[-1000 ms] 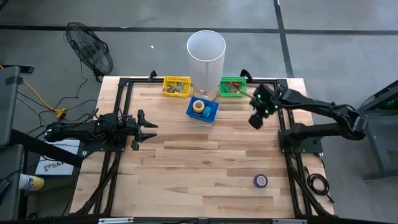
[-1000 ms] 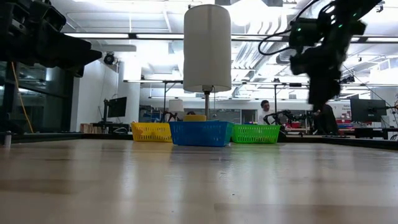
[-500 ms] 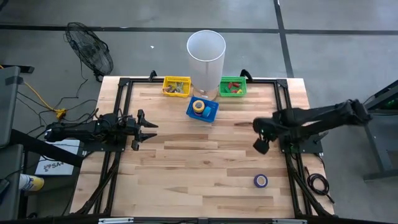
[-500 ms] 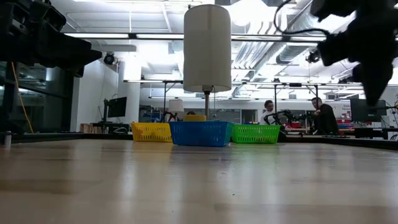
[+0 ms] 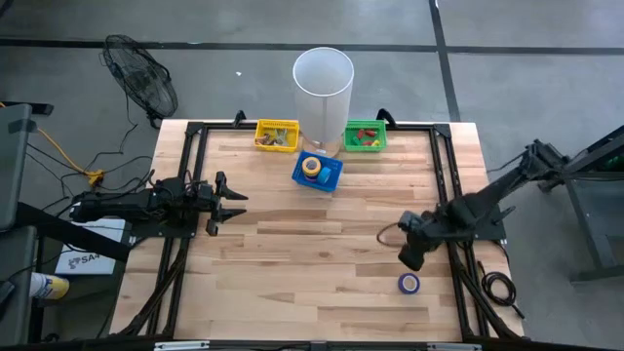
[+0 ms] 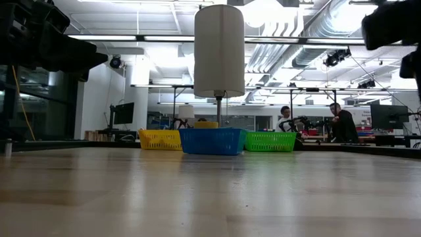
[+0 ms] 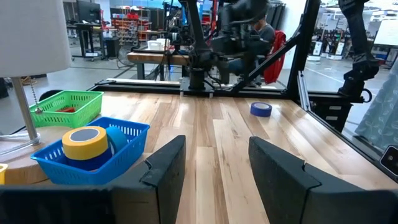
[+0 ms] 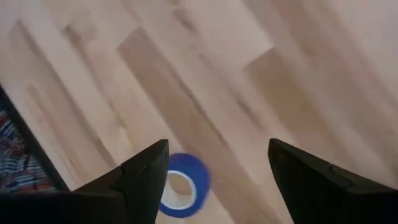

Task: Pick and place Stapler, Stapler remover, tape
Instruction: Put the violet tape into the blue basket

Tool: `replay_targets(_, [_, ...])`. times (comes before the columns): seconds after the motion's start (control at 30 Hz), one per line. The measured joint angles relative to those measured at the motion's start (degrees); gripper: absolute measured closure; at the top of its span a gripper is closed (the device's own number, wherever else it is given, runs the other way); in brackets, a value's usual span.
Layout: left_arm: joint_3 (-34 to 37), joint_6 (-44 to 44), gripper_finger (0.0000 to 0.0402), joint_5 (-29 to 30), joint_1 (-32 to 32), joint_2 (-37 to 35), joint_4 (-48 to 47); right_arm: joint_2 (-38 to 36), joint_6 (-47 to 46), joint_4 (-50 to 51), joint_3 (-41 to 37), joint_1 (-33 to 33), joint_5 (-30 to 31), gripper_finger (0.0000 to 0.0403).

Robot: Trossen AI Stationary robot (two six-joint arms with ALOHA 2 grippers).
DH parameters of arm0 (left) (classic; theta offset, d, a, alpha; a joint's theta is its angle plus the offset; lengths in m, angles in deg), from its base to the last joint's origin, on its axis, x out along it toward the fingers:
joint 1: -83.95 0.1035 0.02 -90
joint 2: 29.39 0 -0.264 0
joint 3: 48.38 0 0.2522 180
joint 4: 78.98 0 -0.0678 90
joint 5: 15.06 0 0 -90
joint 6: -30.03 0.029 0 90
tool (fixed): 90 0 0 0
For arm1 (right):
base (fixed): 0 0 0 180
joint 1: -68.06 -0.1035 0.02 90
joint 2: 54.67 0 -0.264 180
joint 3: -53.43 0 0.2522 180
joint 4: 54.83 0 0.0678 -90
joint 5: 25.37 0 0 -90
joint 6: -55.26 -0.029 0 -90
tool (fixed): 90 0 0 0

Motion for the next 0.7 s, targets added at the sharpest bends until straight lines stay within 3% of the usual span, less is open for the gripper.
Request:
replay_targets(0.13, [0.0, 0.0, 0.0227, 0.0, 0.0, 0.0, 0.0, 4.4, -3.5, -4.7, 0.0, -5.9, 1.9, 0.0137])
replay_targets(0.3, [0.0, 0.0, 0.0227, -0.1, 0.0, 0.0, 0.0, 11.1, -7.4, -6.0, 0.0, -10.6, -0.1, 0.0137])
replay_targets(0.47, [0.0, 0.0, 0.0227, -0.1, 0.0, 0.0, 0.0, 16.2, -10.3, -6.7, 0.0, -12.9, -3.6, 0.0137])
replay_targets(0.7, [0.0, 0.0, 0.0227, -0.1, 0.0, 0.0, 0.0, 19.7, -11.8, -10.9, 0.0, -14.8, -3.7, 0.0137])
